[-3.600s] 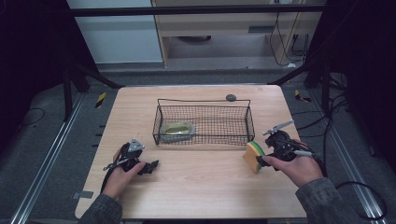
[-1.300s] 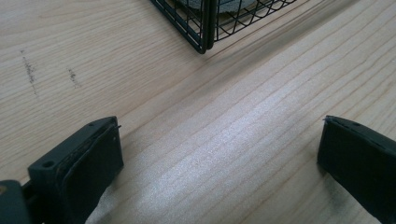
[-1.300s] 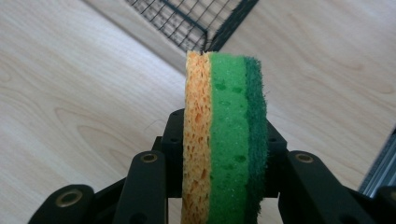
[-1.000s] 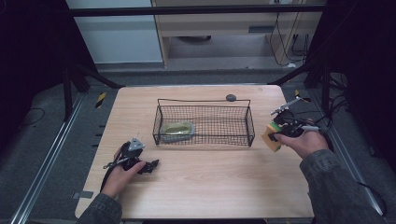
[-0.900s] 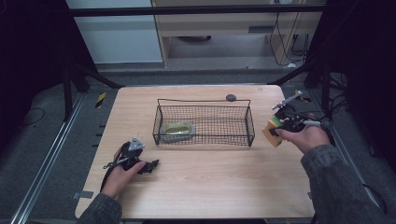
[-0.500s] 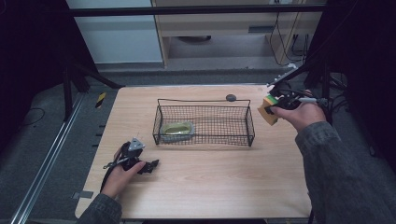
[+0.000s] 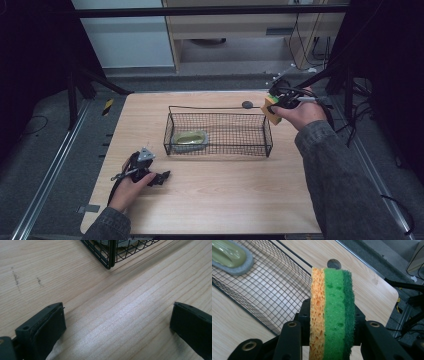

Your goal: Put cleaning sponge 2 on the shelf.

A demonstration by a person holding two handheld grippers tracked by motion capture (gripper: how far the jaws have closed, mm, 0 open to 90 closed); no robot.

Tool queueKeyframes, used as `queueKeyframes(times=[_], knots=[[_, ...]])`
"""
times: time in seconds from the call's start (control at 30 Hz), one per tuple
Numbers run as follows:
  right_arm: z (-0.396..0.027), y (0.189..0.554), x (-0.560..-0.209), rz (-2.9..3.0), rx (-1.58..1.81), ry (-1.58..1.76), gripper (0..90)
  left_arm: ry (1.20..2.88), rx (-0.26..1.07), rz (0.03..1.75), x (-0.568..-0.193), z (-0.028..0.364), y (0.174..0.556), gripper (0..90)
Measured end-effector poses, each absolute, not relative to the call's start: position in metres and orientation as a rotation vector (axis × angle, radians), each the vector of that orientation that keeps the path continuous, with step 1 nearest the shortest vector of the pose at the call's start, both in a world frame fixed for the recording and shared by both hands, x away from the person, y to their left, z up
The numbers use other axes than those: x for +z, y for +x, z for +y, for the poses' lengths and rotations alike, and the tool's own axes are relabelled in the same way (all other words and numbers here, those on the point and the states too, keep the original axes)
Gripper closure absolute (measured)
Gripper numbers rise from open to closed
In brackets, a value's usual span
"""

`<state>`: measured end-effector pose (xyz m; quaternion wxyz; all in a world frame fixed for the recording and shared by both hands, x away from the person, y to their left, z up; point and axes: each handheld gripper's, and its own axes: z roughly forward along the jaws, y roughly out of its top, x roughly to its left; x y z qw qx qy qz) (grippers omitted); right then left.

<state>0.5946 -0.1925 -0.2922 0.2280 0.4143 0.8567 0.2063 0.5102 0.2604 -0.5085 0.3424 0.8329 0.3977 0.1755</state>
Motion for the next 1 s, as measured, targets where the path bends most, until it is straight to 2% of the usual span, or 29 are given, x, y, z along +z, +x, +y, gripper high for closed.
queueKeyframes(times=[0.63,1.0], knots=[[-0.16,0.617,-0.314,2.397,0.573,1.101,64.5,2.166,0.456,1.033,-0.508,0.26,0.51,0.0],[-0.158,0.621,-0.323,2.412,0.528,1.093,64.5,2.168,0.453,1.029,-0.508,0.261,0.511,0.0]])
